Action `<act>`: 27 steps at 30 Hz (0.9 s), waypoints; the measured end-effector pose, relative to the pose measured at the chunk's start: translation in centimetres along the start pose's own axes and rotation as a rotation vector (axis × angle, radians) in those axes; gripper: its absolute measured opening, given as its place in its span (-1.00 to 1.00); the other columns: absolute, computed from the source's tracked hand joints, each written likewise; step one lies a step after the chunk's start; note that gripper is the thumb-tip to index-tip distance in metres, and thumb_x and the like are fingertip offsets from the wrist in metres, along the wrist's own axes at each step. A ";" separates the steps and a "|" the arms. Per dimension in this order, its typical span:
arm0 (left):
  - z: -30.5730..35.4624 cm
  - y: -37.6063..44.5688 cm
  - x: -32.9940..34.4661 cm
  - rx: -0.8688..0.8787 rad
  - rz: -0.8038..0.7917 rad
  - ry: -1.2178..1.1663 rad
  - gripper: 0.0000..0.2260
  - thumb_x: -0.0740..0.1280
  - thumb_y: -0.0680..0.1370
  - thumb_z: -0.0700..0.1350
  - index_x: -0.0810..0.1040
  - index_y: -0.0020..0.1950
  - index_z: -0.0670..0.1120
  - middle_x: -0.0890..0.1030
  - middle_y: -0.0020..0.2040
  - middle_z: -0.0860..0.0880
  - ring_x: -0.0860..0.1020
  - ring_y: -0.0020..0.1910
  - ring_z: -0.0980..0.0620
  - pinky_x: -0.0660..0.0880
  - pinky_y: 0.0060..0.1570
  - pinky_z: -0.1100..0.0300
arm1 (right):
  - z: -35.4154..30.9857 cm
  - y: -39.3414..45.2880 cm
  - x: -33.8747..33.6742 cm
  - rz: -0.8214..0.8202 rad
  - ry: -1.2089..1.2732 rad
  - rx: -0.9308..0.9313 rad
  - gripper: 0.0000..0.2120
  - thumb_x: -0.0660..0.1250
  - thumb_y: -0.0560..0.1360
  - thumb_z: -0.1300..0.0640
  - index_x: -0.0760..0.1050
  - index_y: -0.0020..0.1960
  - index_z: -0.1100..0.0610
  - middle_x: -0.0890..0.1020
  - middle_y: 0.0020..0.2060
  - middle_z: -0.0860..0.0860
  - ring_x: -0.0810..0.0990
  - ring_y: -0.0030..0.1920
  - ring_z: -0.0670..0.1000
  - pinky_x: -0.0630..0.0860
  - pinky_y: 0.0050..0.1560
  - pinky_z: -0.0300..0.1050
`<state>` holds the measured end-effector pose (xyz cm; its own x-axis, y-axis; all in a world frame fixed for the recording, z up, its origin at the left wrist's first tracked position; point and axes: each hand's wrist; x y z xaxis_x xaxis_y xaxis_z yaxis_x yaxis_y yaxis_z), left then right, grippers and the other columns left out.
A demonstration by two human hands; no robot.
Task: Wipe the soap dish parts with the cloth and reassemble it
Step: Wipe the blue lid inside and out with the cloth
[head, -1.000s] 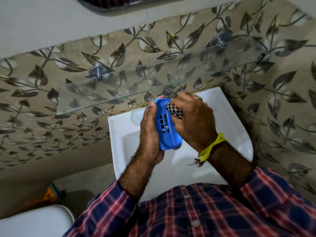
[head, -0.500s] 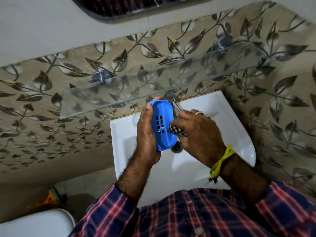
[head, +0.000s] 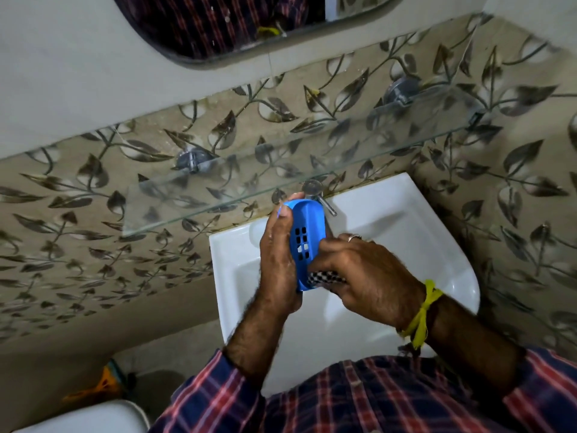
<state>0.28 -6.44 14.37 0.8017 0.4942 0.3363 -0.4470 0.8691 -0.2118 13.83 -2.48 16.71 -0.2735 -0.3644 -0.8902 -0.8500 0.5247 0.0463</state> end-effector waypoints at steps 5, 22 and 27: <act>0.4 0.4 0.6 0.037 -0.008 0.061 -0.53 0.28 0.48 0.28 0.60 0.26 0.05 0.66 0.04 -0.12 0.60 -0.01 -0.16 0.51 0.09 -0.20 | 1.1 0.4 0.0 0.077 -0.084 0.058 -0.65 0.36 0.44 0.30 0.62 0.09 -0.09 0.60 0.01 -0.06 0.52 -0.03 0.13 0.48 -0.11 -0.01; 1.1 1.8 -0.2 0.119 0.022 0.081 -0.46 0.29 0.48 0.31 0.53 0.34 0.03 0.60 0.08 -0.19 0.56 0.01 -0.22 0.50 -0.02 -0.12 | 1.4 1.7 1.8 0.281 -0.160 -0.127 -0.64 0.10 0.44 0.16 0.62 -0.03 -0.09 0.56 -0.15 -0.04 0.49 -0.18 0.08 0.42 -0.23 -0.05; 0.0 1.8 -1.6 0.129 0.072 0.093 -0.46 0.58 0.35 0.08 0.54 0.30 0.05 0.60 0.25 -0.23 0.58 0.22 -0.27 0.52 0.22 -0.21 | 5.7 0.9 2.5 0.372 0.102 0.058 -0.77 0.34 0.45 0.18 0.66 -0.01 -0.09 0.56 -0.15 -0.11 0.56 -0.11 0.03 0.51 -0.10 -0.02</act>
<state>-1.80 -5.67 13.50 0.7964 0.5564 0.2369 -0.5469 0.8299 -0.1104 14.93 1.47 11.95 -0.6043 -0.2143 -0.7674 -0.6582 0.6771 0.3292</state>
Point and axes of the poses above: each hand's wrist, its own y-axis towards the middle knuckle, its own x-axis out of the palm, z = x × y
